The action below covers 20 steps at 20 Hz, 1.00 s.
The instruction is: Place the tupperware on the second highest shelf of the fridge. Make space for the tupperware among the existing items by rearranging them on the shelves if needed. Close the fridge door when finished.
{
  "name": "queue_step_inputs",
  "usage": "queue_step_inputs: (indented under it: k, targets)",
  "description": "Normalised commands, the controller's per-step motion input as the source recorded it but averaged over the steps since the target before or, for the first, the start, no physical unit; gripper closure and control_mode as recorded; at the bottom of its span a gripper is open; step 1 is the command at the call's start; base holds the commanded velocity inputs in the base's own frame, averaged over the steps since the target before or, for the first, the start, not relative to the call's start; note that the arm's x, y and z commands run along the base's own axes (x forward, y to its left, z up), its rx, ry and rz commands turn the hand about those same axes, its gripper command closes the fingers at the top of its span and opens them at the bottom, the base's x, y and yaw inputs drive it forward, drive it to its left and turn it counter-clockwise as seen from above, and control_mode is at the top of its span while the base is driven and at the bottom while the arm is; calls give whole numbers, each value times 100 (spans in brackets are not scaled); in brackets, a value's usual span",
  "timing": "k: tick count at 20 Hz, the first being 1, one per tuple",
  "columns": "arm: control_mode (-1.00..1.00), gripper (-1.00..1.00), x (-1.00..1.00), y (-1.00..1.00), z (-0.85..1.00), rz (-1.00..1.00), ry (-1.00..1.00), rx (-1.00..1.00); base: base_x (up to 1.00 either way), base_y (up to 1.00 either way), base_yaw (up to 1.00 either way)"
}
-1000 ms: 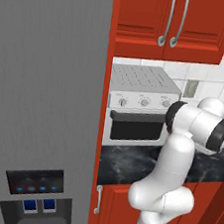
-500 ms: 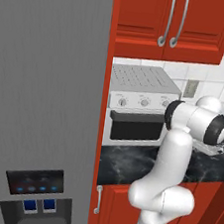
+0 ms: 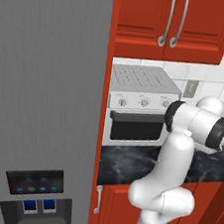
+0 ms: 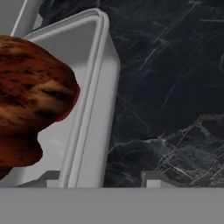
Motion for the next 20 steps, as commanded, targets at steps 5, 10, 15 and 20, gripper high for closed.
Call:
queue_step_inputs:
  k: [5,10,15,20]
  targets:
    - [-100,100,0,4,0,0,0,-1,0,0,0]
    - [-100,100,-2,0,8,0,6,0,0,0,0]
    - [-100,100,-25,0,69,0,3,-6,0,0,0]
    - [-100,100,-55,0,71,0,-1,-14,0,0,0]
